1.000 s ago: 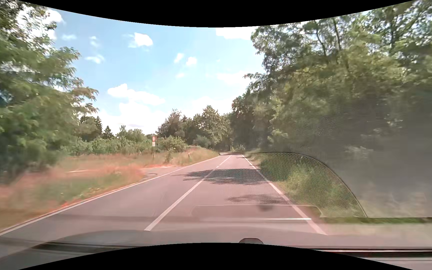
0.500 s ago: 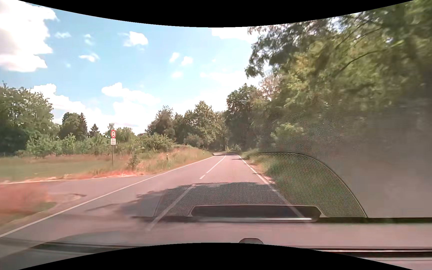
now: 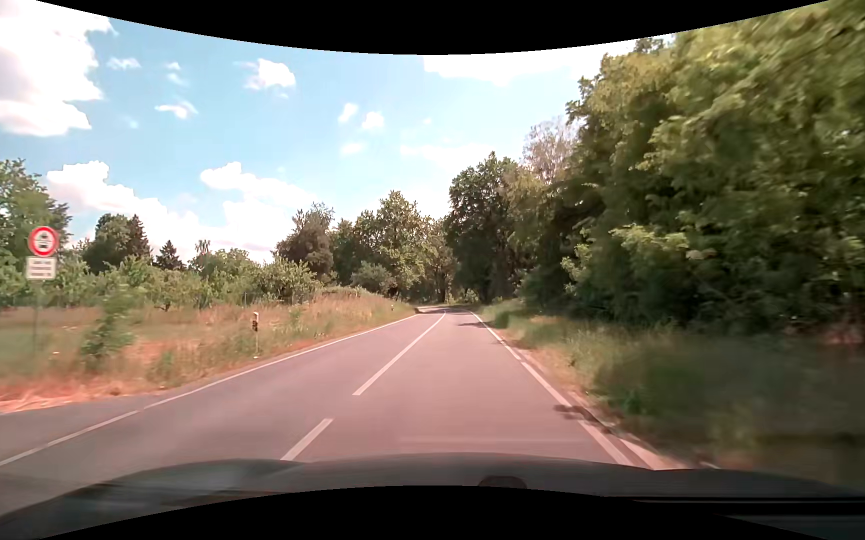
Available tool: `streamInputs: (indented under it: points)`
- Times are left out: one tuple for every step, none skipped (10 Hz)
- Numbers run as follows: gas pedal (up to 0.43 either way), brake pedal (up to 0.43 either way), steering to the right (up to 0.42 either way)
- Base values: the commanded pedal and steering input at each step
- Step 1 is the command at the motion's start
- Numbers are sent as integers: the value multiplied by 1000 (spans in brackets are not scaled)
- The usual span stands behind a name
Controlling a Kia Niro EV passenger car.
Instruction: Follow the waypoints while adhering to traffic rules and regulations
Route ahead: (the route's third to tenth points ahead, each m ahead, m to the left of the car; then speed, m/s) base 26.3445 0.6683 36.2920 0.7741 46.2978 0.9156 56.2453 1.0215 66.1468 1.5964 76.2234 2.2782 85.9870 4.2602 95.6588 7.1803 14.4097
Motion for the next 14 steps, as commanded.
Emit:
streamInputs:
  points:
    - [59,0,3]
    - [59,0,3]
    - [59,0,1]
    - [67,0,-2]
    - [67,0,-12]
    - [79,0,-16]
    - [79,0,-16]
    - [79,0,-15]
    - [79,0,-11]
    - [79,0,-4]
    - [79,0,0]
    - [79,0,0]
    - [79,0,0]
    - [79,0,0]
